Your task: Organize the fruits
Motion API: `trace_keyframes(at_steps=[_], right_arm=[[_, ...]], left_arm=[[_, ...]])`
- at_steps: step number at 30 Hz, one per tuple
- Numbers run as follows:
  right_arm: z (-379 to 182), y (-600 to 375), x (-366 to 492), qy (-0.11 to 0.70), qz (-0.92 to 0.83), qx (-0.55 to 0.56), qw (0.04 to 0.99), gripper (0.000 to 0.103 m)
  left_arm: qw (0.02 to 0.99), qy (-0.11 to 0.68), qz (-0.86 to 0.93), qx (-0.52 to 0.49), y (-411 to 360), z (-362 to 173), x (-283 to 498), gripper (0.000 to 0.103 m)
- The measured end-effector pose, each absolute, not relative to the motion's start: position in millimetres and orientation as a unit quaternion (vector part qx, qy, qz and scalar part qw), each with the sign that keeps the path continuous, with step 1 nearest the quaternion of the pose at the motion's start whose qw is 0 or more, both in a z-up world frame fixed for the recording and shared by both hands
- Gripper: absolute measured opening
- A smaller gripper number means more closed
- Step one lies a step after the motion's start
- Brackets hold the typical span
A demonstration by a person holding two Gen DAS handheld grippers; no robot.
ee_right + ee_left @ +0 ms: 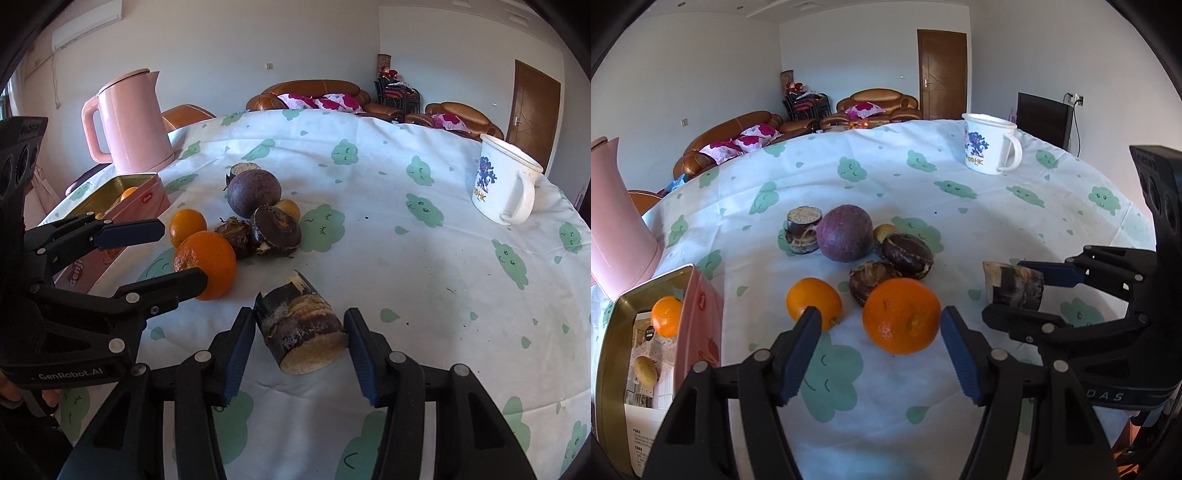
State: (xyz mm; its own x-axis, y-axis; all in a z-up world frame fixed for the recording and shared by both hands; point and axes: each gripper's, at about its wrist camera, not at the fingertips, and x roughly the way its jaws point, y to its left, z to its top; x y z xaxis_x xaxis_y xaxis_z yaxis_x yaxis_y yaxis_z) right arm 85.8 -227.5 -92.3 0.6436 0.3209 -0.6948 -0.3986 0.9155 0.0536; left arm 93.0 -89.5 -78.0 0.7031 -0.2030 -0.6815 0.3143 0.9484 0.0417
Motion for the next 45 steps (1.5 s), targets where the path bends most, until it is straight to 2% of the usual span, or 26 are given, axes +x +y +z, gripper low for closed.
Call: trace_keyframes(at_steps=[11, 14, 16, 45], right_arm=[[-86, -241, 84, 0.355, 0.179, -0.023, 0.917, 0.052], [-85, -241, 83, 0.349, 0.177, -0.025, 0.92, 0.052], [-84, -241, 81, 0.344, 0.177, -0.027, 0.922, 0.052], [-70, -243, 57, 0.267, 0.183, -0.034, 0.945, 0.052]], left_arm=[[0.904, 0.39, -0.157, 0.082, -101, -87, 108, 0.066], [0.902, 0.389, -0.168, 0.078, -100, -87, 107, 0.051], [0.903, 0.387, -0.165, 0.082, -101, -87, 106, 0.05], [0.943, 0.295, -0.131, 0.082, -91, -64, 80, 0.05]])
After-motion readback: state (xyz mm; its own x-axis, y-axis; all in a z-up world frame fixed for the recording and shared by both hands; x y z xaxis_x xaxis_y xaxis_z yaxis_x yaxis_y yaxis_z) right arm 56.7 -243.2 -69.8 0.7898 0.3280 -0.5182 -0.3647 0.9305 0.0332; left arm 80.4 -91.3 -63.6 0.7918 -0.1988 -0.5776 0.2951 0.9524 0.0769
